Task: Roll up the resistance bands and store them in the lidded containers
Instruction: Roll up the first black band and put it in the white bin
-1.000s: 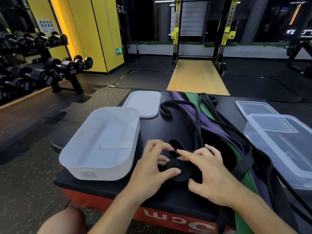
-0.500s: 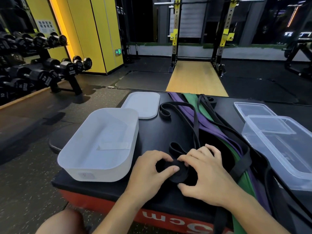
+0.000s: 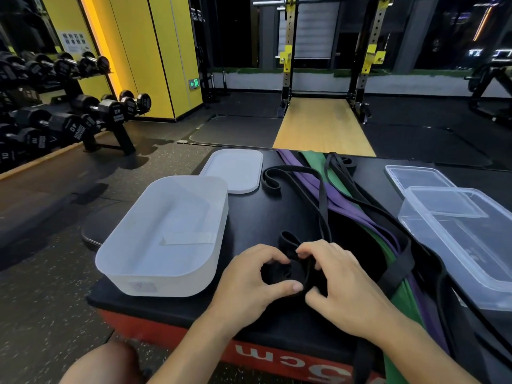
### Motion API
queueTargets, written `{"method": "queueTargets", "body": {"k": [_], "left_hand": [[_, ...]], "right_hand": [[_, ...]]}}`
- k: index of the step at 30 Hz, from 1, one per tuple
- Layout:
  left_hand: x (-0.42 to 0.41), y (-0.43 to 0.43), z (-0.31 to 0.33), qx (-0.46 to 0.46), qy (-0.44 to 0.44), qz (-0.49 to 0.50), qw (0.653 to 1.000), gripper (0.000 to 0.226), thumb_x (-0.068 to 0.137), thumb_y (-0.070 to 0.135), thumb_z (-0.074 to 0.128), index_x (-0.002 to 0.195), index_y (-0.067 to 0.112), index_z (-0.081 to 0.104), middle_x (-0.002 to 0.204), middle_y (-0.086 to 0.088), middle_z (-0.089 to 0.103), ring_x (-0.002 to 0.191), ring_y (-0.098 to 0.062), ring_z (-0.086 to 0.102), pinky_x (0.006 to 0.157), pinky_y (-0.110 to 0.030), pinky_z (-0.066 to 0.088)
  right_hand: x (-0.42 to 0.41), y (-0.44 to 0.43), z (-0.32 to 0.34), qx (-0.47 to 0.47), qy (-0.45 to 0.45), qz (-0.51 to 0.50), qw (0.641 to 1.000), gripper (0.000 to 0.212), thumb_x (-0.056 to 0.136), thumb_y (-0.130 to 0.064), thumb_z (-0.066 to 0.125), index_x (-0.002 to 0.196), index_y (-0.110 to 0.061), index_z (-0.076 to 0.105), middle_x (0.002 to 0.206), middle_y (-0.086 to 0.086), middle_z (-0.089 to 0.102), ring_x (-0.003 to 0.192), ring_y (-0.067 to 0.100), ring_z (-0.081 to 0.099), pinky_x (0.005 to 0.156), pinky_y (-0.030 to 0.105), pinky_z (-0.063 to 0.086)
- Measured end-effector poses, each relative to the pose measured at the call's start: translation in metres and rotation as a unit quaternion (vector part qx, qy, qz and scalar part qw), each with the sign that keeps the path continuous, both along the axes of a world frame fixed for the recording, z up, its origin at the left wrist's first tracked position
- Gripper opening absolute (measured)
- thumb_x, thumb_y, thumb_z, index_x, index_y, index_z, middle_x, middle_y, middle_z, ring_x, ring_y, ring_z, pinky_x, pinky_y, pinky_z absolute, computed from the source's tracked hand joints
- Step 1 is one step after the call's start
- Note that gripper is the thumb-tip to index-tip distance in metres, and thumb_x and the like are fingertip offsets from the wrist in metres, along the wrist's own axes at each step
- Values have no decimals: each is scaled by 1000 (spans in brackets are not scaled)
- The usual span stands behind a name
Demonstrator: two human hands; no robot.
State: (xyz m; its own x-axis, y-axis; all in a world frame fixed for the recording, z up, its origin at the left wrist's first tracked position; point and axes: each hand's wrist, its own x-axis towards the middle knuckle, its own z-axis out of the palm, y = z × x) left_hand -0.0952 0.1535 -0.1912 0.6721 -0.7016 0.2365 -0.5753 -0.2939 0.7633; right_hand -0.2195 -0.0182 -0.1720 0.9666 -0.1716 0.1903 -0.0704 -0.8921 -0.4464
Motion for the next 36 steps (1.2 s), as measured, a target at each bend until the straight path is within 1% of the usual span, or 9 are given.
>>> {"method": "queueTargets", "body": {"k": [4,8,11,17,21,26,28,31,36], "left_hand": [[1,1,0,1,15,-13,1000,38,73,52,88,106,40,72,112,29,68,111,4,62,98,-29,50],[0,2,1,-5,16,-12,1000,36,74,46,90,105,39,73,112,27,68,112,4,62,98,-26,49],[0,1,1,-5,14,-16,1000,35,75,45,89,106,39,73,112,26,67,113,3,61,97,-23,48],[2,1,0,-5,4,-22,1000,35,76,49,87,106,39,73,112,25,67,114,3,60,98,-24,47],[1,1,0,-2,5,-22,1000,35,75,50,87,106,39,73,113,25,67,114,3,60,99,-23,47],[2,2,2,0,7,-25,1000,35,76,48,88,107,39,74,113,27,66,115,4,59,101,-21,46],[1,2,2,1,4,-26,1000,35,76,48,88,107,39,74,113,28,66,115,5,59,101,-21,46],[1,1,2,1,2,-25,1000,36,75,49,88,107,39,74,114,28,66,115,5,60,101,-20,45],[2,1,2,2,2,-24,1000,36,75,49,88,107,40,75,115,30,66,117,7,59,101,-18,44]], "right_hand": [[-1,-1,-7,-18,-36,-28,999,50,76,-37,69,122,-45,50,124,-25,34,110,9,48,92,27,44],[-2,2,-2,-72,-42,-48,995,27,73,-44,61,98,-42,49,89,-21,43,84,6,49,76,25,37],[-3,4,1,-65,-5,-76,995,26,77,-41,63,96,-39,47,74,-13,50,76,5,52,65,20,40],[2,4,1,-66,21,-126,990,38,85,-37,61,122,-43,61,79,-18,46,87,6,54,74,27,47],[3,0,-2,-94,12,-150,984,29,85,-41,60,113,-39,59,92,-22,48,97,4,48,74,23,40],[5,-1,-4,-18,9,-45,999,58,86,-40,40,142,-36,57,132,-28,55,128,-8,40,109,21,31],[5,-2,-8,-20,-14,-60,998,57,90,-49,32,137,-36,62,124,-26,52,119,-2,44,106,27,38],[7,-7,-11,-14,-56,-113,992,40,99,-51,44,121,-34,72,101,-21,47,99,2,46,89,29,47],[8,-6,-12,5,-38,-43,998,38,104,-32,51,141,-37,58,114,-26,60,110,-1,51,100,29,46]]}}
